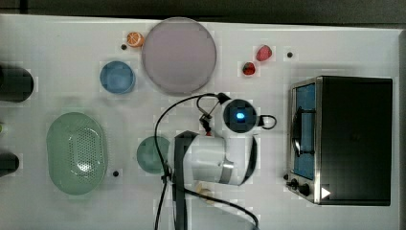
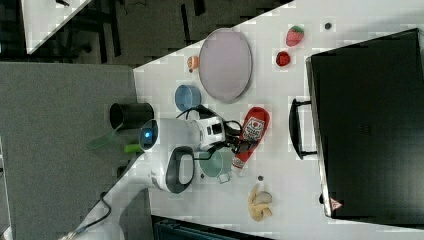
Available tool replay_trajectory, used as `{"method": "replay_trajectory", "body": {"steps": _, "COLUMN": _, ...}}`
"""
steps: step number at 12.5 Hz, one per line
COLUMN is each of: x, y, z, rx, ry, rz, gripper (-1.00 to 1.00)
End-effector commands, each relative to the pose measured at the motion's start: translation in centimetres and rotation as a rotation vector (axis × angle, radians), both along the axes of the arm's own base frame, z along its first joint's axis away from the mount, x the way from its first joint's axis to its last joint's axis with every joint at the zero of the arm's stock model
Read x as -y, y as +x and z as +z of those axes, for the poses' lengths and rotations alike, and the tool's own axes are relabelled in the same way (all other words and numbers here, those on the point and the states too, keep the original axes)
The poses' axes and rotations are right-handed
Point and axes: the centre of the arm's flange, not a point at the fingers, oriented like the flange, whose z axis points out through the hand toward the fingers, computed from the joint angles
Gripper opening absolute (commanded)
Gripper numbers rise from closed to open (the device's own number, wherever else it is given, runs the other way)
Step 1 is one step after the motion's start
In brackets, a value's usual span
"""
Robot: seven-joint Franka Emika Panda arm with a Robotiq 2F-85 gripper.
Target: Pick ketchup from strainer and place it on the table
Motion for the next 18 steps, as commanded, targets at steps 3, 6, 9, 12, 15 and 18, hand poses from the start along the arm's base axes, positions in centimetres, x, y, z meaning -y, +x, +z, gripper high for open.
{"method": "replay_trajectory", "body": {"steps": 3, "x": -1.0, "y": 1.0, "z": -1.8, "rx": 0.06, "ry": -0.005, "rz": 0.074, "gripper": 1.0}}
{"method": "replay_trajectory", "body": {"steps": 6, "x": -0.9, "y": 3.4, "z": 4.8, "rx": 0.158, "ry": -0.02, "rz": 0.073, "gripper": 1.0}}
{"method": "replay_trajectory", "body": {"steps": 9, "x": -0.8, "y": 4.8, "z": 14.0, "rx": 0.181, "ry": -0.031, "rz": 0.053, "gripper": 1.0}}
{"method": "replay_trajectory", "body": {"steps": 12, "x": -0.7, "y": 5.7, "z": 23.7, "rx": 0.185, "ry": -0.041, "rz": -0.122, "gripper": 1.0}}
{"method": "replay_trajectory", "body": {"steps": 15, "x": -1.0, "y": 4.8, "z": 31.1, "rx": 0.079, "ry": -0.051, "rz": -0.24, "gripper": 1.0}}
{"method": "replay_trajectory", "body": {"steps": 18, "x": -1.2, "y": 4.7, "z": 37.1, "rx": 0.077, "ry": -0.058, "rz": -0.236, "gripper": 1.0}}
